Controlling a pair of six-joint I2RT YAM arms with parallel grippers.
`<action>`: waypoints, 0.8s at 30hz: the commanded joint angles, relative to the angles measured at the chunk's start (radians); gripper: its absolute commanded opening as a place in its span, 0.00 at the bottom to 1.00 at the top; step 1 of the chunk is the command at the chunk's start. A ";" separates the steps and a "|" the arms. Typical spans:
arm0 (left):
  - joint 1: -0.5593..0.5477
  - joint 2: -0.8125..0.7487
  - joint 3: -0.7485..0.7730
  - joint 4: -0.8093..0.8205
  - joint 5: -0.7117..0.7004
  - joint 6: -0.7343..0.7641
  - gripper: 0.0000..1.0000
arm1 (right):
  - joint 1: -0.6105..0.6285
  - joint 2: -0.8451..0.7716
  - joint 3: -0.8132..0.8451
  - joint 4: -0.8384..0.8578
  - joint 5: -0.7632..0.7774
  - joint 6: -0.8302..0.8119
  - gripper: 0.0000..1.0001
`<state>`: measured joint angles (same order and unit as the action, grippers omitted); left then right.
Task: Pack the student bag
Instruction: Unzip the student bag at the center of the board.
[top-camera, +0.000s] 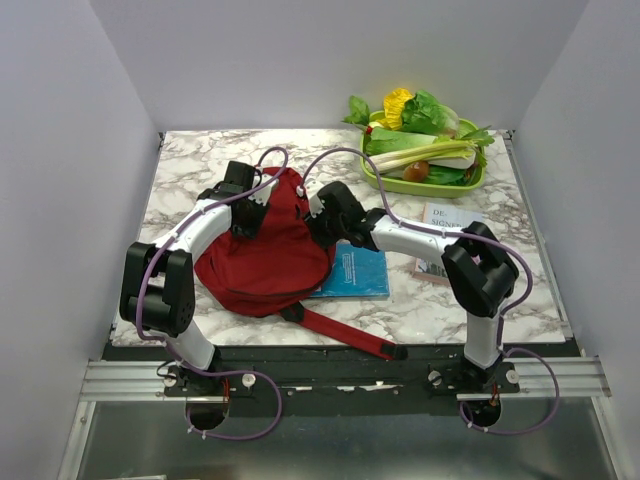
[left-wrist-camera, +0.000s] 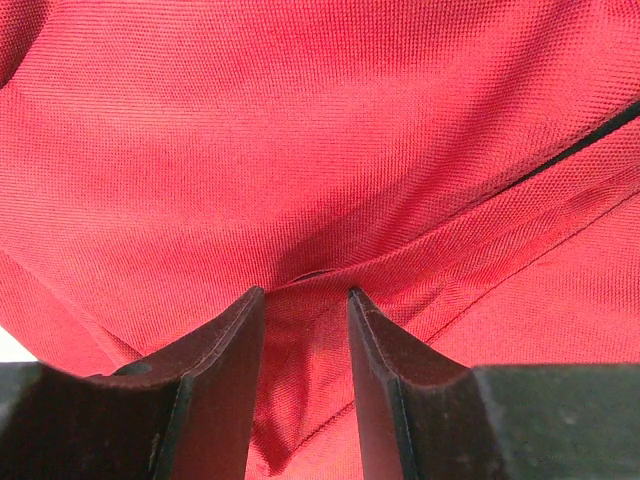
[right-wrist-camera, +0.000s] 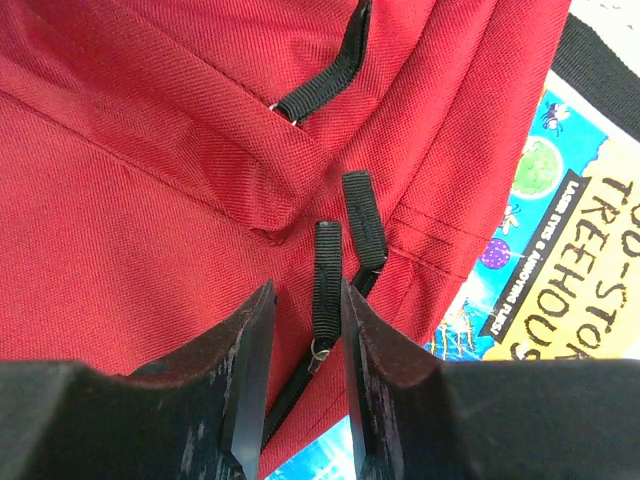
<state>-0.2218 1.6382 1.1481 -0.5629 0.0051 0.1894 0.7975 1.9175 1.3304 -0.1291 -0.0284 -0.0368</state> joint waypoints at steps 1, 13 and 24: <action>0.007 -0.014 -0.004 0.015 0.021 -0.005 0.47 | 0.005 0.026 0.026 -0.030 -0.015 -0.018 0.41; 0.007 -0.026 -0.022 0.028 0.026 -0.005 0.47 | 0.003 0.061 0.026 -0.024 0.022 -0.011 0.41; 0.009 -0.032 -0.031 0.035 0.027 -0.004 0.47 | 0.003 -0.037 -0.014 0.028 0.019 0.026 0.09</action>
<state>-0.2214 1.6363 1.1294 -0.5396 0.0124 0.1894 0.7975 1.9537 1.3399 -0.1341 -0.0174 -0.0254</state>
